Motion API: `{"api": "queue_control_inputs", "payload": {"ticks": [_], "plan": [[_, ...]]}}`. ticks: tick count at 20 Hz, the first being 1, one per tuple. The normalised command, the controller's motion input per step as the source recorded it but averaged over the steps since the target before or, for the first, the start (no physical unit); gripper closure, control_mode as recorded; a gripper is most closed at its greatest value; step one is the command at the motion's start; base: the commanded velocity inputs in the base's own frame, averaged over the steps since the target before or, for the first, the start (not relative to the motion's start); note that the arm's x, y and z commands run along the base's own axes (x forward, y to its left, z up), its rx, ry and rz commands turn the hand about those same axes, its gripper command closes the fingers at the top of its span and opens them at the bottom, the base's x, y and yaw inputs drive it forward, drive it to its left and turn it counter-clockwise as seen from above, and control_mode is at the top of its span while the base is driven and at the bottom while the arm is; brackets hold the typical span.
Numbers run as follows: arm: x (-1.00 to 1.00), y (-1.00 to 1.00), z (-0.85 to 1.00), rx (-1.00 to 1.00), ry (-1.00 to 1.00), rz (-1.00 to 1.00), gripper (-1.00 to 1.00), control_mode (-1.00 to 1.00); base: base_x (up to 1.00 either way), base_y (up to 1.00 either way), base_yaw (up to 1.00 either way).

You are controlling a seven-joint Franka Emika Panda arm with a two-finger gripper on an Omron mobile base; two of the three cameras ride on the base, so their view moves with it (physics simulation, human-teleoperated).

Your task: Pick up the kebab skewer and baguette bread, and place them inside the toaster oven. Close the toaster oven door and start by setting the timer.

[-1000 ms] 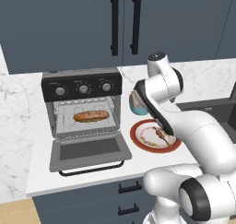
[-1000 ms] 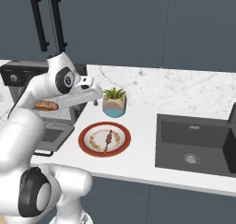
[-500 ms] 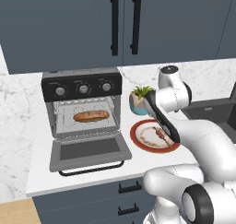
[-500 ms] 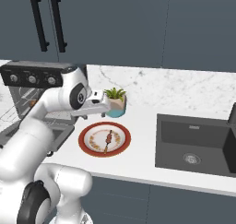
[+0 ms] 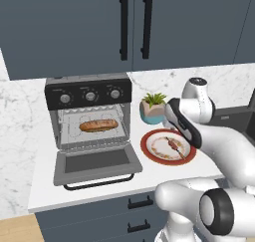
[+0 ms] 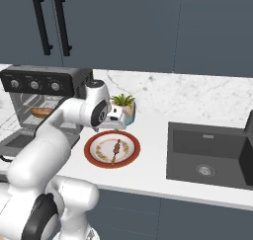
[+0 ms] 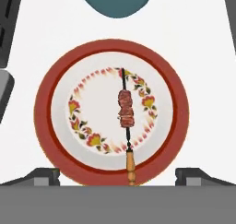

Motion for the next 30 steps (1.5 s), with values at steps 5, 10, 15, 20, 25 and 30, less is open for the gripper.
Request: {"api": "queue_control_inputs", "payload": {"ticks": [5, 10, 15, 20, 25, 30], "plan": [[0.14, -0.01, -0.54, 0.0, 0.0, 0.0, -1.0, -1.0, 0.0, 0.0, 0.0], [0.1, -0.13, -0.57, 0.01, 0.0, 0.0, -1.0, -1.0, 0.0, 0.0, 0.0], [0.18, -0.15, -0.43, 0.0, 0.0, 0.0, -1.0, -1.0, 0.0, 0.0, 0.0], [0.19, -0.01, -0.26, 0.0, 0.0, 0.0, -1.0, -1.0, 0.0, 0.0, 0.0], [0.16, 0.0, -0.26, 0.0, 0.0, 0.0, -1.0, -1.0, 0.0, 0.0, 0.0], [0.14, 0.0, -0.22, 0.0, 0.01, 0.0, -1.0, -1.0, 0.0, 0.0, 0.0]]}}
